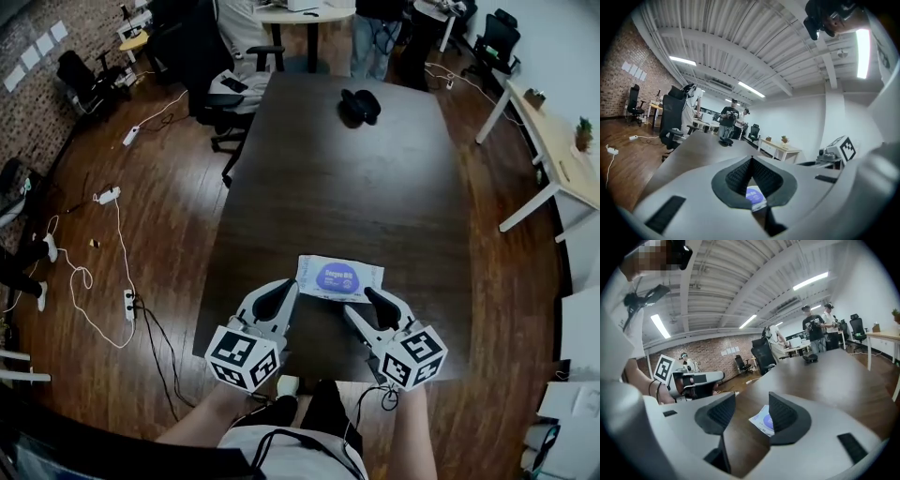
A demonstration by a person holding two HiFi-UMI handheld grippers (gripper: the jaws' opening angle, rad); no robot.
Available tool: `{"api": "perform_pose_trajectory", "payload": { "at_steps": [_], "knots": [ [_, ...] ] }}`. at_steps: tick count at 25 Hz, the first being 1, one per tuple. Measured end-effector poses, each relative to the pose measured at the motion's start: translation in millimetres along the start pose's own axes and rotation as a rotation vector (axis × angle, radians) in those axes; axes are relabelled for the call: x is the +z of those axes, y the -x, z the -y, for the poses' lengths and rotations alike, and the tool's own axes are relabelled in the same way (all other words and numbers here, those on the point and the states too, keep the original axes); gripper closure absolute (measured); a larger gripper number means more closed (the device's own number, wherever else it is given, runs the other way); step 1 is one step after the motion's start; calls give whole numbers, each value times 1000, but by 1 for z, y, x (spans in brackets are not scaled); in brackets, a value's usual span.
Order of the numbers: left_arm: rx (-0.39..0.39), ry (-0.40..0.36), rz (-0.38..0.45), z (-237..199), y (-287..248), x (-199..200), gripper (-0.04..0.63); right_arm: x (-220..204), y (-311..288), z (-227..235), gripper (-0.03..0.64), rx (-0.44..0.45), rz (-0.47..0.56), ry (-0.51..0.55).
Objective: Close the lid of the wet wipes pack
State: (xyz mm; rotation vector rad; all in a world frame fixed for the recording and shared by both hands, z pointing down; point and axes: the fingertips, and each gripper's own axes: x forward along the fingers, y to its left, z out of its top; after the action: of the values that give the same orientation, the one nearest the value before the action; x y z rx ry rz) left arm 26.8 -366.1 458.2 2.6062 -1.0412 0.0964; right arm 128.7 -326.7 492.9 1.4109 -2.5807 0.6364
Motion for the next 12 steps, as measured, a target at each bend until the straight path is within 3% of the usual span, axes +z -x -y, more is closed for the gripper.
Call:
{"api": "perform_pose_trajectory", "payload": {
  "at_steps": [12],
  "knots": [
    [-89, -111, 113, 45, 63, 84, 598, 88, 120, -48, 396, -240, 245, 80]
  ]
}}
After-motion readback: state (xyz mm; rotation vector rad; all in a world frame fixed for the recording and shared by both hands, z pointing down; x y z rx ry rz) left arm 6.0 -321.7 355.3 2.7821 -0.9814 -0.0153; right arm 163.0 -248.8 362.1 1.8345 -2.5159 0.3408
